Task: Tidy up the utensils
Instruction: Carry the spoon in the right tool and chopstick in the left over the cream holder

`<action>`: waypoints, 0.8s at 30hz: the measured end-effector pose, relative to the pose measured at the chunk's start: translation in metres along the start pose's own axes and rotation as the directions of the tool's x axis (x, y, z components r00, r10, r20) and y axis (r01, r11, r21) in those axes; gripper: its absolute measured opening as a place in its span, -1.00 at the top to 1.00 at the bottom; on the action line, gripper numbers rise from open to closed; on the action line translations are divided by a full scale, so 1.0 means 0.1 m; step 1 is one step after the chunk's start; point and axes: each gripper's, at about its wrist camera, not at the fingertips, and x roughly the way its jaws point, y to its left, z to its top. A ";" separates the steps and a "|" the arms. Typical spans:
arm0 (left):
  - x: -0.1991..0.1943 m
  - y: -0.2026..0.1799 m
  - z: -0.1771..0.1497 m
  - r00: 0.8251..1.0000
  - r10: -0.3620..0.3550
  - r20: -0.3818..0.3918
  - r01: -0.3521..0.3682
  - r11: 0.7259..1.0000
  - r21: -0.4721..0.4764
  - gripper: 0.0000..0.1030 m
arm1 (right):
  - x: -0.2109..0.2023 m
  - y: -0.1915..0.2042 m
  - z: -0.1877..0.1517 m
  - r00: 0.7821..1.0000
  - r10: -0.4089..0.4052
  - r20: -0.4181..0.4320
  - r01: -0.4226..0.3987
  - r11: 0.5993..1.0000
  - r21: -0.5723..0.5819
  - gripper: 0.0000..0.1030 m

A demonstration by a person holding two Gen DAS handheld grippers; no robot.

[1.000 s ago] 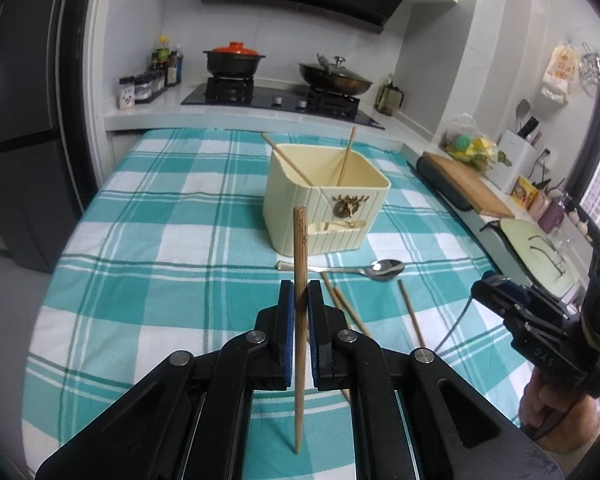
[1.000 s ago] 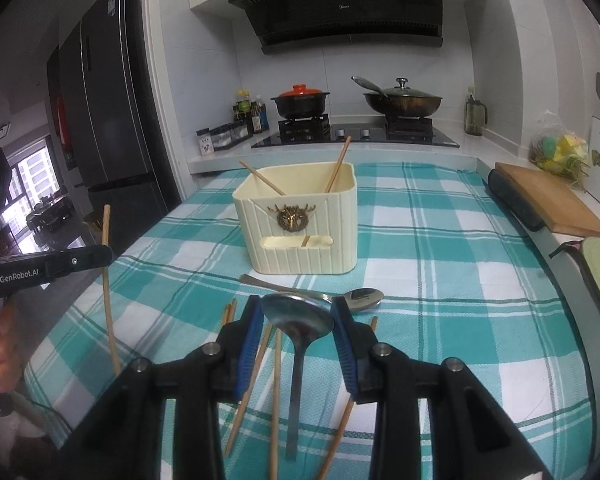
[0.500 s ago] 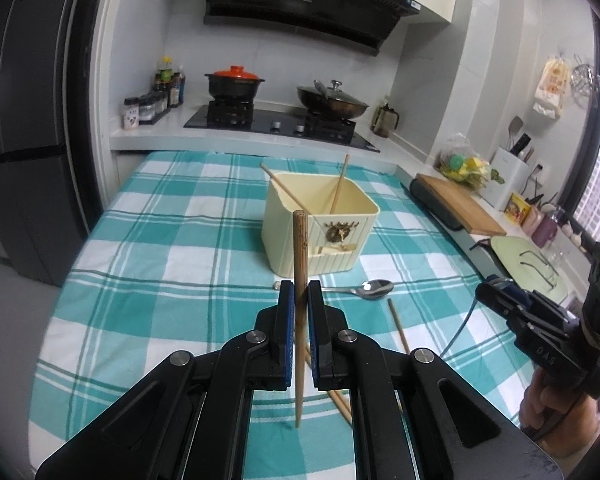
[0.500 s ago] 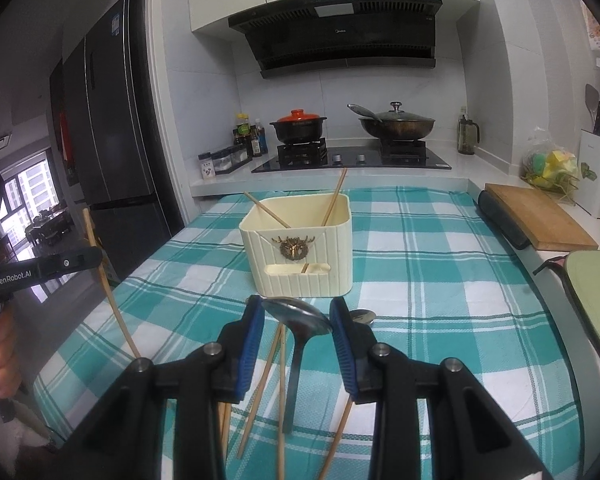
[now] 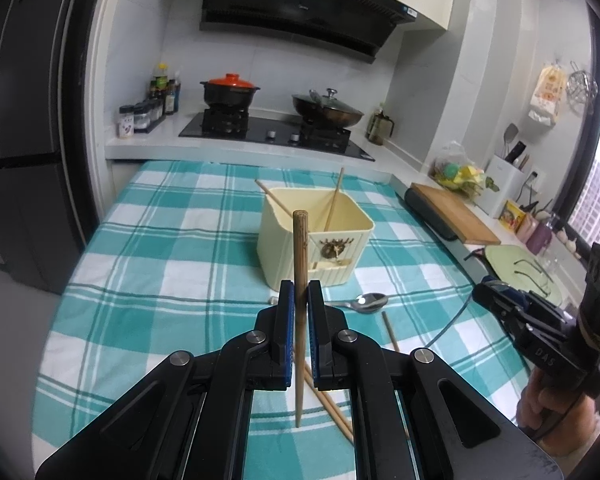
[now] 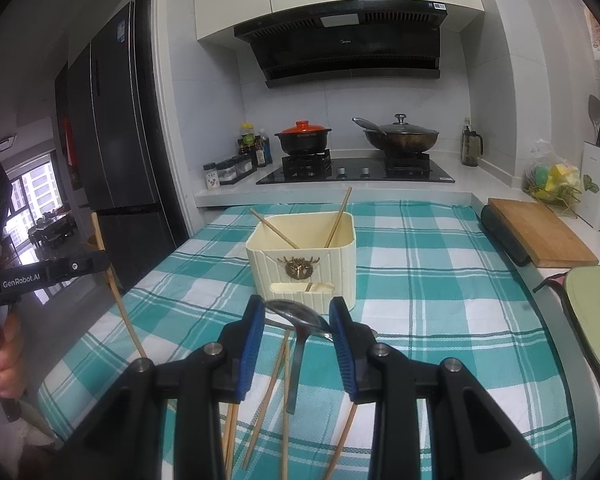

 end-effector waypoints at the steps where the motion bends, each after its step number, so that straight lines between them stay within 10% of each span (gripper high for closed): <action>1: 0.00 0.00 0.02 1.000 -0.006 0.000 0.006 1.000 -0.002 0.90 | 0.01 0.00 0.01 1.000 0.003 -0.001 -0.003 1.000 -0.001 0.34; 24: 0.62 -0.23 1.78 0.985 -0.032 0.171 0.027 0.999 0.033 0.90 | 0.82 -0.18 1.53 0.995 0.038 0.089 -0.034 0.999 -0.035 0.35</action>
